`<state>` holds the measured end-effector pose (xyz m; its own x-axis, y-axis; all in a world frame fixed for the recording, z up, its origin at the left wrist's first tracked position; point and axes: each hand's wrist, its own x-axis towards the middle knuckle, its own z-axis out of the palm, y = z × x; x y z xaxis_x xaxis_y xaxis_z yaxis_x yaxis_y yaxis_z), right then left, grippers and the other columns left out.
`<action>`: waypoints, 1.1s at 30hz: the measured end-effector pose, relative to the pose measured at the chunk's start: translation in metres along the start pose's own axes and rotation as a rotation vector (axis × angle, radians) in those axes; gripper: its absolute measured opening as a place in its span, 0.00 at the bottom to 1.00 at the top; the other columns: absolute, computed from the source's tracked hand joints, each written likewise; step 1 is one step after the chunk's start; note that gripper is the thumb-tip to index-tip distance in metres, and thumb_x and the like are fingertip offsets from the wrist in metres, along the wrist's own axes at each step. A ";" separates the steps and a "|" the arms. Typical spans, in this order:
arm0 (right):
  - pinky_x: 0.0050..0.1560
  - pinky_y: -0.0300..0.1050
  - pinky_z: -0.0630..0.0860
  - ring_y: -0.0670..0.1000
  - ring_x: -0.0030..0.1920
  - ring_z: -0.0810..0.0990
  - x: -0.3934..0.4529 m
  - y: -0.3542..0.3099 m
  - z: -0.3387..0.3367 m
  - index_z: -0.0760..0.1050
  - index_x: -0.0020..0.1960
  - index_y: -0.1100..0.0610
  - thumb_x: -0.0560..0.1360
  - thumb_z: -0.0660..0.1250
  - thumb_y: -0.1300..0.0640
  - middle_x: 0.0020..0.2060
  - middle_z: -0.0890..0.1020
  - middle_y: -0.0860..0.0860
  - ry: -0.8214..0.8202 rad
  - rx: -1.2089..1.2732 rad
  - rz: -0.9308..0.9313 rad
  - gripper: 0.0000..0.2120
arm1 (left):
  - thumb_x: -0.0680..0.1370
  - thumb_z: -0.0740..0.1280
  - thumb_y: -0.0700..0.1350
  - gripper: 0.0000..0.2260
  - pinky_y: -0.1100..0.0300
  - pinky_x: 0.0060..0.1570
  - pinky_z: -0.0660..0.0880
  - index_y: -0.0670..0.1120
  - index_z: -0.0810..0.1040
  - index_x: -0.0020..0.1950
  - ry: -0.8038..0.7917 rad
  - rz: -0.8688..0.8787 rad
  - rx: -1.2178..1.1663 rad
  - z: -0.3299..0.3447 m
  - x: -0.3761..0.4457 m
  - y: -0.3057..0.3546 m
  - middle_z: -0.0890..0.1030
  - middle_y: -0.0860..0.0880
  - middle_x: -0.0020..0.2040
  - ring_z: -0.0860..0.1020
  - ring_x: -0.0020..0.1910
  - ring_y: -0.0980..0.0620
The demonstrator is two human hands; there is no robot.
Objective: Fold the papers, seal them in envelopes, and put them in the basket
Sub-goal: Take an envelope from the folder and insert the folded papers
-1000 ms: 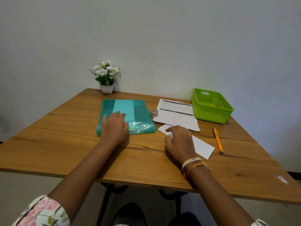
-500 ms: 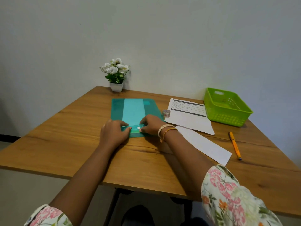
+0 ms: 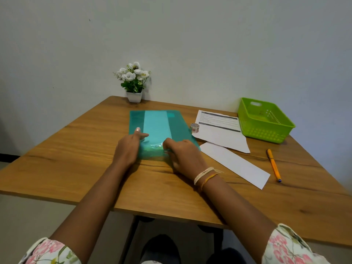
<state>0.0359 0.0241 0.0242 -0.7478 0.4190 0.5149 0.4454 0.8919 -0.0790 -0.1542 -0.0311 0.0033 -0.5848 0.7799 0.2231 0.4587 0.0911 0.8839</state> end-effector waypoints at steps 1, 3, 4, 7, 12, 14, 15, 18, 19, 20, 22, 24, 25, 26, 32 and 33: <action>0.38 0.41 0.62 0.59 0.34 0.77 -0.005 0.001 -0.001 0.73 0.50 0.55 0.71 0.66 0.64 0.33 0.81 0.56 -0.008 -0.008 -0.005 0.09 | 0.78 0.46 0.63 0.28 0.46 0.63 0.68 0.54 0.82 0.56 -0.028 -0.016 -0.045 -0.001 0.000 0.000 0.79 0.47 0.60 0.75 0.58 0.47; 0.39 0.42 0.65 0.59 0.37 0.78 -0.015 0.004 0.000 0.73 0.49 0.54 0.70 0.66 0.64 0.35 0.82 0.55 -0.043 0.014 0.008 0.10 | 0.75 0.46 0.66 0.29 0.46 0.66 0.65 0.56 0.82 0.57 -0.073 -0.021 -0.095 -0.003 0.000 0.002 0.79 0.47 0.62 0.73 0.62 0.48; 0.39 0.44 0.70 0.58 0.39 0.78 -0.019 0.005 0.001 0.73 0.49 0.52 0.69 0.65 0.63 0.37 0.82 0.54 -0.060 0.047 0.032 0.11 | 0.76 0.49 0.65 0.26 0.47 0.66 0.65 0.56 0.82 0.57 -0.090 -0.020 -0.104 -0.005 0.000 0.003 0.78 0.47 0.63 0.72 0.63 0.49; 0.42 0.48 0.77 0.53 0.40 0.78 -0.024 0.010 0.005 0.72 0.49 0.50 0.69 0.64 0.60 0.41 0.82 0.51 -0.077 0.186 0.134 0.10 | 0.77 0.65 0.55 0.13 0.53 0.64 0.68 0.54 0.81 0.59 -0.122 0.018 -0.025 -0.007 -0.001 0.001 0.77 0.48 0.65 0.73 0.66 0.49; 0.44 0.49 0.79 0.51 0.44 0.81 -0.029 0.011 0.007 0.74 0.45 0.50 0.66 0.64 0.54 0.45 0.84 0.48 -0.083 0.304 0.184 0.07 | 0.71 0.72 0.47 0.23 0.48 0.69 0.65 0.49 0.77 0.66 -0.162 0.085 0.394 -0.005 -0.003 -0.001 0.69 0.47 0.73 0.68 0.70 0.46; 0.46 0.49 0.80 0.49 0.47 0.82 -0.029 0.011 0.007 0.75 0.44 0.51 0.67 0.65 0.53 0.47 0.84 0.47 -0.076 0.351 0.215 0.06 | 0.70 0.70 0.42 0.23 0.53 0.68 0.67 0.46 0.77 0.66 -0.133 0.066 0.400 -0.003 -0.002 0.001 0.68 0.46 0.73 0.70 0.70 0.46; 0.46 0.49 0.80 0.48 0.47 0.82 -0.028 0.011 0.008 0.76 0.43 0.51 0.67 0.65 0.52 0.47 0.85 0.47 -0.065 0.361 0.233 0.06 | 0.70 0.70 0.41 0.24 0.54 0.67 0.67 0.45 0.77 0.66 -0.122 0.056 0.401 -0.002 -0.002 0.002 0.68 0.46 0.73 0.70 0.69 0.46; 0.44 0.48 0.80 0.48 0.44 0.83 -0.024 0.010 0.010 0.77 0.41 0.52 0.69 0.65 0.50 0.44 0.85 0.47 -0.022 0.355 0.289 0.06 | 0.68 0.69 0.37 0.24 0.57 0.67 0.66 0.43 0.78 0.65 -0.097 0.043 0.373 -0.003 -0.005 0.003 0.71 0.44 0.71 0.71 0.68 0.46; 0.43 0.48 0.80 0.48 0.42 0.82 -0.022 0.010 0.010 0.77 0.40 0.53 0.70 0.65 0.50 0.42 0.85 0.47 -0.011 0.332 0.302 0.07 | 0.68 0.68 0.36 0.23 0.57 0.66 0.67 0.42 0.78 0.64 -0.080 0.046 0.363 -0.003 -0.006 0.004 0.74 0.43 0.68 0.73 0.66 0.46; 0.42 0.48 0.79 0.49 0.39 0.81 -0.020 0.010 0.010 0.78 0.40 0.53 0.71 0.65 0.50 0.39 0.85 0.48 -0.008 0.299 0.312 0.08 | 0.69 0.67 0.36 0.21 0.57 0.63 0.69 0.42 0.79 0.62 -0.051 0.060 0.358 -0.002 -0.007 0.004 0.77 0.42 0.64 0.75 0.64 0.45; 0.41 0.48 0.79 0.51 0.37 0.80 -0.015 0.011 0.008 0.79 0.40 0.54 0.72 0.65 0.50 0.36 0.83 0.50 -0.014 0.244 0.328 0.09 | 0.71 0.66 0.36 0.16 0.55 0.57 0.74 0.40 0.81 0.59 0.023 0.106 0.371 0.000 -0.009 0.006 0.82 0.39 0.55 0.79 0.55 0.41; 0.42 0.48 0.79 0.52 0.38 0.80 -0.008 0.012 0.004 0.79 0.41 0.54 0.72 0.65 0.50 0.35 0.83 0.51 -0.037 0.219 0.337 0.09 | 0.74 0.66 0.36 0.13 0.54 0.56 0.74 0.39 0.82 0.56 0.102 0.168 0.378 0.002 -0.010 0.007 0.83 0.38 0.52 0.80 0.53 0.41; 0.43 0.49 0.79 0.53 0.39 0.80 -0.004 0.012 0.003 0.80 0.42 0.54 0.73 0.65 0.50 0.36 0.83 0.51 -0.051 0.204 0.334 0.09 | 0.75 0.66 0.37 0.11 0.54 0.57 0.73 0.39 0.83 0.56 0.137 0.196 0.366 0.002 -0.010 0.008 0.83 0.39 0.52 0.80 0.54 0.41; 0.43 0.49 0.79 0.54 0.40 0.80 0.000 0.012 0.002 0.80 0.44 0.55 0.73 0.65 0.50 0.37 0.83 0.52 -0.062 0.185 0.327 0.09 | 0.76 0.66 0.37 0.11 0.54 0.57 0.73 0.39 0.83 0.56 0.170 0.220 0.351 0.003 -0.010 0.009 0.83 0.39 0.52 0.80 0.54 0.42; 0.51 0.52 0.78 0.58 0.50 0.81 0.020 0.008 0.006 0.75 0.62 0.53 0.78 0.64 0.51 0.49 0.84 0.57 -0.037 0.038 0.303 0.15 | 0.77 0.66 0.38 0.12 0.52 0.54 0.76 0.40 0.82 0.58 0.305 0.299 0.289 0.004 -0.013 0.012 0.83 0.40 0.53 0.81 0.51 0.42; 0.52 0.52 0.78 0.59 0.51 0.81 0.021 0.007 0.007 0.74 0.64 0.53 0.77 0.64 0.51 0.50 0.84 0.57 -0.041 0.021 0.298 0.16 | 0.77 0.66 0.38 0.12 0.51 0.53 0.76 0.41 0.82 0.58 0.310 0.299 0.287 0.004 -0.013 0.011 0.83 0.40 0.53 0.81 0.51 0.41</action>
<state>0.0196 0.0409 0.0284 -0.6054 0.6689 0.4313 0.6383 0.7318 -0.2390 -0.1389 -0.0380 0.0090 -0.5509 0.5815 0.5987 0.7759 0.0925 0.6241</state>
